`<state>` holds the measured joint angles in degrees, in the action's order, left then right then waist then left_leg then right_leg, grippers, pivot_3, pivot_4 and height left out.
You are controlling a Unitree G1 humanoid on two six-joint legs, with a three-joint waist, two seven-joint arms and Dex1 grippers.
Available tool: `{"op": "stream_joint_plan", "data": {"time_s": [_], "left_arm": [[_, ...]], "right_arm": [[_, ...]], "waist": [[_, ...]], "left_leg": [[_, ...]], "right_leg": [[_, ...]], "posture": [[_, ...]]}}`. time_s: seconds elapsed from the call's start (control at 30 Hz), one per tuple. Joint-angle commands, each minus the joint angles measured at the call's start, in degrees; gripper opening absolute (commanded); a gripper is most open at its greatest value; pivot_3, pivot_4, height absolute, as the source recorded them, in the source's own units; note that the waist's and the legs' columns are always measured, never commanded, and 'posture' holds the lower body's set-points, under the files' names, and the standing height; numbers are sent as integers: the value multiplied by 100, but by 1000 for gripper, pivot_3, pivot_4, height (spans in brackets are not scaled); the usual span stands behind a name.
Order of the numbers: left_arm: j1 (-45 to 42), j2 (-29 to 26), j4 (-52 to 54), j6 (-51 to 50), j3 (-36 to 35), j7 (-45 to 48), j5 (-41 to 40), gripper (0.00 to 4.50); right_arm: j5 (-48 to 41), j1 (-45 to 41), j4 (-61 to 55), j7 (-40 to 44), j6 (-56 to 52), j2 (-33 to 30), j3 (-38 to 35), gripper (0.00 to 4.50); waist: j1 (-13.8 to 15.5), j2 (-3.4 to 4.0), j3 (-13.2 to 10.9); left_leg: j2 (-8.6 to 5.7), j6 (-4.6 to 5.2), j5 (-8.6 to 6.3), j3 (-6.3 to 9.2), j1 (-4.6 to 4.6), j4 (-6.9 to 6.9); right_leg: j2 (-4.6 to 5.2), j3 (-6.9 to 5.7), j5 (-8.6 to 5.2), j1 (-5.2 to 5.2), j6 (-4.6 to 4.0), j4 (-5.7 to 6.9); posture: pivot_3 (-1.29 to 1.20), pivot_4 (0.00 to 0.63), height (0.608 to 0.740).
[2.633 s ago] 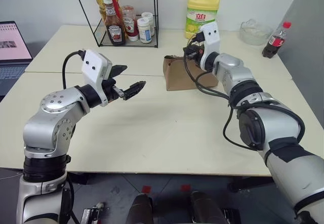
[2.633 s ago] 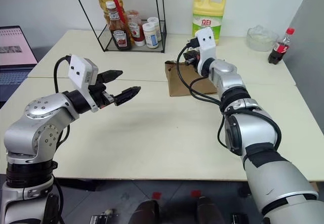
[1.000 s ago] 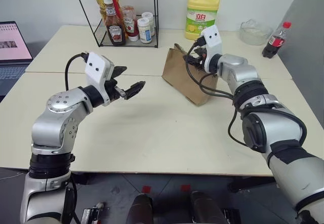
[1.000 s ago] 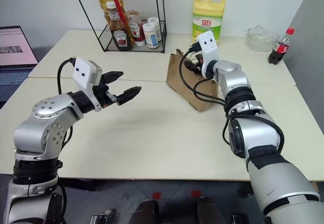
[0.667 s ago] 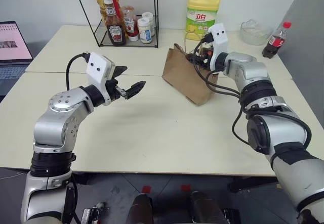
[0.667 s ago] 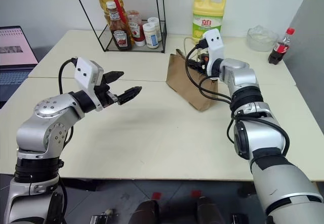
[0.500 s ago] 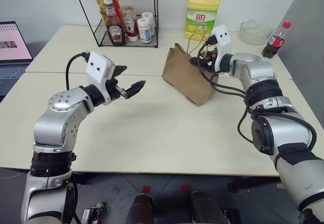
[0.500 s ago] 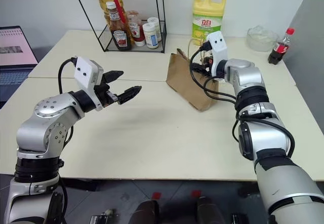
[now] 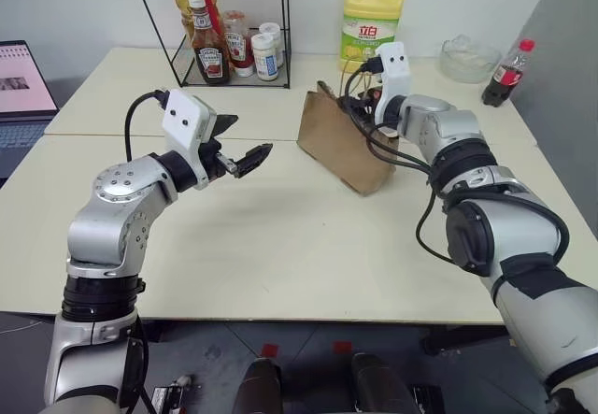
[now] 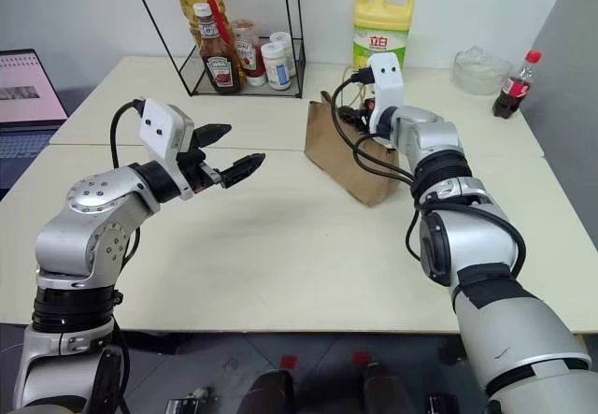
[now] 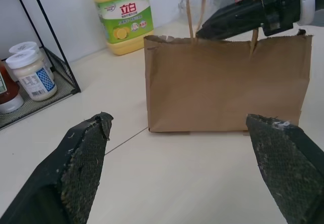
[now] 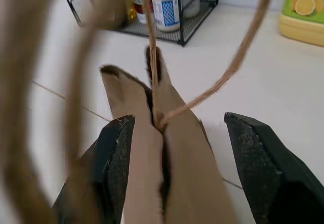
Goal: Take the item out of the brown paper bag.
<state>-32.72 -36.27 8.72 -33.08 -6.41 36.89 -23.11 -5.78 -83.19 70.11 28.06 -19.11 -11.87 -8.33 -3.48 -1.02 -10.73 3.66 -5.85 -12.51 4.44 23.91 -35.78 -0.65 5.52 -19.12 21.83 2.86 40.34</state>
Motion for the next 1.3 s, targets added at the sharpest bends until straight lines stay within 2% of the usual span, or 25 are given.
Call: {"op": "stream_joint_plan", "data": {"time_s": [0.03,0.5,0.63,0.8,1.13,1.3], "left_arm": [[-43,-31,171,98,-105,-4,0,4500],[9,-35,235,58,-167,-85,-10,4500],[32,-32,268,58,-183,-120,-13,4500],[53,-30,268,81,-183,-154,-21,4500],[42,-8,243,100,-174,-164,-23,4500],[82,-21,245,87,-192,-150,-38,4500]], "right_arm": [[-92,-339,39,-48,210,66,-129,2959],[5,-399,389,-366,852,340,-240,2959],[47,-373,407,-408,1016,318,-207,2054],[53,-359,419,-400,1058,293,-214,130],[22,-395,403,-295,1041,284,-236,53],[-47,-437,331,98,1034,317,-245,53]], "waist": [[0,0,0],[-1,0,0],[-3,0,0],[-3,0,0],[-3,0,0],[-4,0,0]], "left_leg": [[0,0,0,0,0,0],[0,0,0,0,0,0],[0,-1,0,0,0,0],[0,-1,1,0,0,0],[0,-1,0,0,0,0],[0,-1,0,0,0,0]], "right_leg": [[0,0,0,0,0,0],[0,0,0,2,0,3],[0,0,0,2,0,5],[0,0,0,3,0,6],[0,0,0,3,0,6],[0,0,0,4,0,6]], "posture": [[0,150,740],[0,150,740],[0,150,740],[0,150,740],[0,150,740],[0,150,740]]}}
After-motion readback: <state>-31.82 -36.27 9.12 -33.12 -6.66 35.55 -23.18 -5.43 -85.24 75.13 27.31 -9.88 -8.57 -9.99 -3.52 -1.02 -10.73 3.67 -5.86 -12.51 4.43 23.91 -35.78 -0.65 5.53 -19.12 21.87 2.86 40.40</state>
